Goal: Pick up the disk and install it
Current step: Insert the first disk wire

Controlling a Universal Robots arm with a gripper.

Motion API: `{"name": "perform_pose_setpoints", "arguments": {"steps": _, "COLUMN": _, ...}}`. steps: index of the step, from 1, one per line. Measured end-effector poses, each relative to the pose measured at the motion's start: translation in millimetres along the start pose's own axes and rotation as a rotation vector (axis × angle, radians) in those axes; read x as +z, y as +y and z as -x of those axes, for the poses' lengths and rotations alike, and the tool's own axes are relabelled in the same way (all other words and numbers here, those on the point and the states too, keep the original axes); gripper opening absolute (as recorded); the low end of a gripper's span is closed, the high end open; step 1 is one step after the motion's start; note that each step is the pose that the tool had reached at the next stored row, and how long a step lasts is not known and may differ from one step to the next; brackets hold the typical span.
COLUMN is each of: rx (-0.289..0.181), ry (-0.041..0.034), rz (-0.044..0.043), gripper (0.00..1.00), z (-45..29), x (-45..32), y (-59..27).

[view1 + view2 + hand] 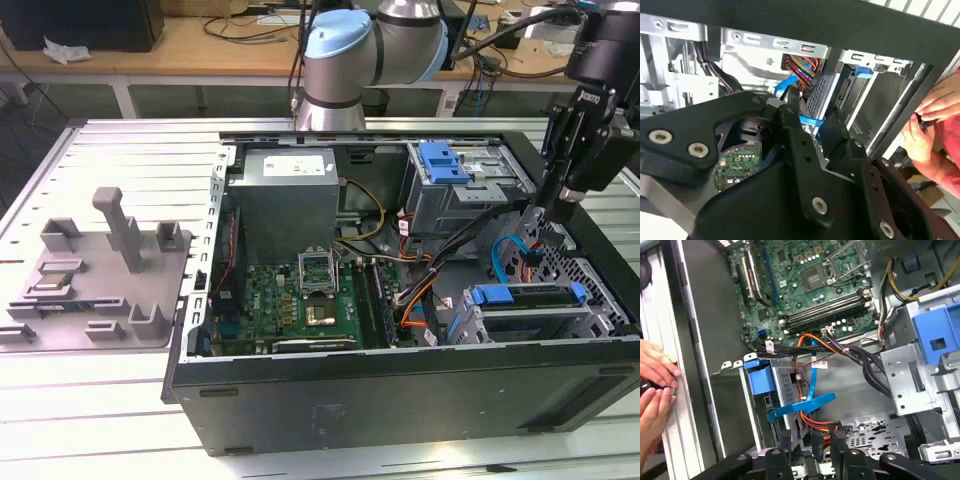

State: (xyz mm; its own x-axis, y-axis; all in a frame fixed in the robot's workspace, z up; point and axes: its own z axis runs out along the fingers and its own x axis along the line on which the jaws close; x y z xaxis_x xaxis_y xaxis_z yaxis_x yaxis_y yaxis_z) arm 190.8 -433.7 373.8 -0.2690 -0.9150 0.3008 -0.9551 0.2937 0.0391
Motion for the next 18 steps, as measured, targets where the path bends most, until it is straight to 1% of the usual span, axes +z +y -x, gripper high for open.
{"name": "perform_pose_setpoints", "arguments": {"steps": 1, "rx": 0.008, "ry": 0.0384, "rz": -0.0085, "gripper": 0.44, "z": 16.6, "x": 0.7, "y": 0.3}}
{"name": "perform_pose_setpoints", "arguments": {"steps": 2, "rx": 0.012, "ry": 0.0760, "rz": -0.0149, "gripper": 0.44, "z": 22.9, "x": -0.6, "y": 0.0}}
{"name": "perform_pose_setpoints", "arguments": {"steps": 3, "rx": 0.013, "ry": 0.0896, "rz": -0.0168, "gripper": 0.44, "z": 25.1, "x": -0.6, "y": 0.0}}
{"name": "perform_pose_setpoints", "arguments": {"steps": 4, "rx": 0.013, "ry": 0.0974, "rz": -0.0171, "gripper": 0.44, "z": 26.3, "x": -0.5, "y": 0.0}}
{"name": "perform_pose_setpoints", "arguments": {"steps": 5, "rx": 0.013, "ry": 0.1122, "rz": -0.0157, "gripper": 0.44, "z": 28.0, "x": 0.0, "y": 0.3}}
{"name": "perform_pose_setpoints", "arguments": {"steps": 7, "rx": 0.012, "ry": 0.1289, "rz": -0.0115, "gripper": 0.44, "z": 29.7, "x": 1.0, "y": 0.5}}
{"name": "perform_pose_setpoints", "arguments": {"steps": 8, "rx": 0.012, "ry": 0.1339, "rz": -0.0108, "gripper": 0.44, "z": 30.0, "x": 1.2, "y": 0.3}}
{"name": "perform_pose_setpoints", "arguments": {"steps": 11, "rx": 0.011, "ry": 0.1524, "rz": -0.0077, "gripper": 0.44, "z": 31.2, "x": 2.6, "y": -1.1}}
{"name": "perform_pose_setpoints", "arguments": {"steps": 13, "rx": 0.010, "ry": 0.1605, "rz": -0.0039, "gripper": 0.44, "z": 32.4, "x": 3.9, "y": -2.0}}
{"name": "perform_pose_setpoints", "arguments": {"steps": 15, "rx": 0.007, "ry": 0.1656, "rz": -0.0011, "gripper": 0.44, "z": 33.7, "x": 5.3, "y": -2.4}}
{"name": "perform_pose_setpoints", "arguments": {"steps": 18, "rx": -0.003, "ry": 0.1680, "rz": 0.0004, "gripper": 0.44, "z": 35.3, "x": 6.2, "y": -5.0}}
